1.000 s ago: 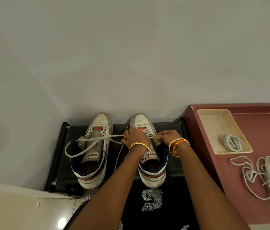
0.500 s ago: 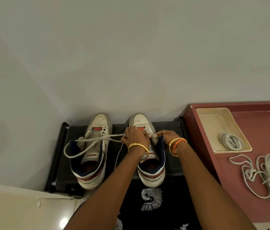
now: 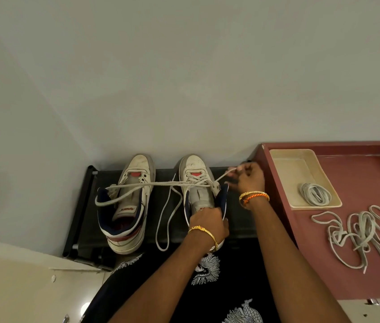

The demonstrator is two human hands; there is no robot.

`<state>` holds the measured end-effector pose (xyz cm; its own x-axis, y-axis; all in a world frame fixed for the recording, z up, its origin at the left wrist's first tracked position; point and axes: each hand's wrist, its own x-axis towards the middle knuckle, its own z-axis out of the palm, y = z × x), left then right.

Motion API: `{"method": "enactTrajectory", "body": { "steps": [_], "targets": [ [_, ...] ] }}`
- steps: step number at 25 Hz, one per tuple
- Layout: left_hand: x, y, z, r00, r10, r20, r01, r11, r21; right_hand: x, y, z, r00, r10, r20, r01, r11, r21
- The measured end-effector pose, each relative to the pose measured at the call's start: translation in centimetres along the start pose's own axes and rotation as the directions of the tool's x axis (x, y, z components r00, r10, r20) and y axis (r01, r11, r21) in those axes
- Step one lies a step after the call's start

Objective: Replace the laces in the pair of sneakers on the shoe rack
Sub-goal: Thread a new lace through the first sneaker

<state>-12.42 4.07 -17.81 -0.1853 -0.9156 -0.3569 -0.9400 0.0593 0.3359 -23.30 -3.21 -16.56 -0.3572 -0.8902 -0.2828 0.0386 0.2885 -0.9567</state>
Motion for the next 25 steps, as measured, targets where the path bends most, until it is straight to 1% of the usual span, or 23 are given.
{"method": "enactTrajectory", "body": {
  "steps": [2,3,4,6,7,9,10,11,12,13,14,15,16,17,19,22,23,25],
  "targets": [
    [0.0,0.1,-0.1,1.0,0.001,0.009,-0.001,1.0,0.008,-0.8,-2.6,-0.8,0.976,-0.216,-0.001,0.216,0.974,-0.069],
    [0.0,0.1,-0.1,1.0,-0.001,0.014,0.001,1.0,0.012,-1.5,-4.0,-1.1,0.944,-0.33,-0.001,0.328,0.94,-0.098],
    [0.1,0.1,-0.2,1.0,-0.003,0.017,0.003,1.0,0.009,-2.2,-5.5,-1.3,0.903,-0.429,-0.014,0.426,0.901,-0.085],
    [0.1,-0.1,-0.1,1.0,0.003,0.017,-0.003,1.0,-0.003,-3.9,-8.4,-1.7,0.811,-0.58,-0.076,0.584,0.811,0.041],
    [0.1,-0.1,-0.1,1.0,0.011,0.013,-0.011,1.0,-0.01,-4.9,-9.9,-1.8,0.762,-0.641,-0.096,0.648,0.757,0.091],
    [0.1,-0.2,-0.1,1.0,0.018,0.014,-0.017,1.0,-0.018,-6.4,-11.8,-1.7,0.671,-0.736,-0.087,0.74,0.657,0.146],
    [0.1,-0.2,-0.2,1.0,0.016,0.027,-0.015,1.0,-0.019,-6.9,-12.2,-1.5,0.645,-0.762,-0.066,0.761,0.631,0.147],
    [0.2,-0.2,-0.2,0.999,0.01,0.045,-0.009,1.0,-0.02,-7.1,-12.1,-1.1,0.641,-0.766,-0.04,0.765,0.634,0.115],
    [0.4,-0.3,-0.3,0.998,0.003,0.064,-0.002,1.0,-0.023,-6.7,-11.6,-0.7,0.664,-0.748,-0.009,0.747,0.663,0.038],
    [0.5,-0.4,-0.3,0.997,-0.001,0.081,0.003,1.0,-0.025,-5.9,-10.5,-0.4,0.715,-0.698,0.041,0.699,0.711,-0.08],
    [0.6,-0.4,-0.3,0.996,-0.006,0.093,0.008,1.0,-0.021,-4.8,-9.0,0.0,0.783,-0.611,0.114,0.619,0.749,-0.234],
    [0.6,-0.4,-0.3,0.995,-0.011,0.097,0.012,1.0,-0.015,-3.7,-7.2,0.2,0.847,-0.493,0.199,0.529,0.748,-0.4],
    [0.6,-0.4,-0.3,0.995,-0.016,0.097,0.016,1.0,-0.009,-2.7,-5.1,0.4,0.891,-0.361,0.276,0.455,0.713,-0.534],
    [0.6,-0.4,-0.3,0.996,-0.018,0.092,0.018,1.0,0.0,-1.9,-3.2,0.5,0.914,-0.229,0.336,0.398,0.675,-0.621],
    [0.6,-0.4,-0.3,0.996,-0.022,0.084,0.022,1.0,0.01,-1.0,-0.7,0.9,0.929,-0.024,0.369,0.295,0.649,-0.701],
    [0.6,-0.5,-0.4,0.997,-0.022,0.078,0.023,1.0,-0.017,0.0,-0.2,1.3,0.935,0.156,0.319,0.147,0.649,-0.747],
    [0.6,-0.5,-0.4,0.997,-0.017,0.075,0.019,0.999,-0.03,0.2,-0.4,1.5,0.934,0.217,0.285,0.062,0.686,-0.725],
    [0.4,-0.6,-0.4,0.997,-0.01,0.078,0.014,0.999,-0.049,0.4,-0.5,1.5,0.904,0.35,0.244,-0.142,0.786,-0.602]
  ]
}}
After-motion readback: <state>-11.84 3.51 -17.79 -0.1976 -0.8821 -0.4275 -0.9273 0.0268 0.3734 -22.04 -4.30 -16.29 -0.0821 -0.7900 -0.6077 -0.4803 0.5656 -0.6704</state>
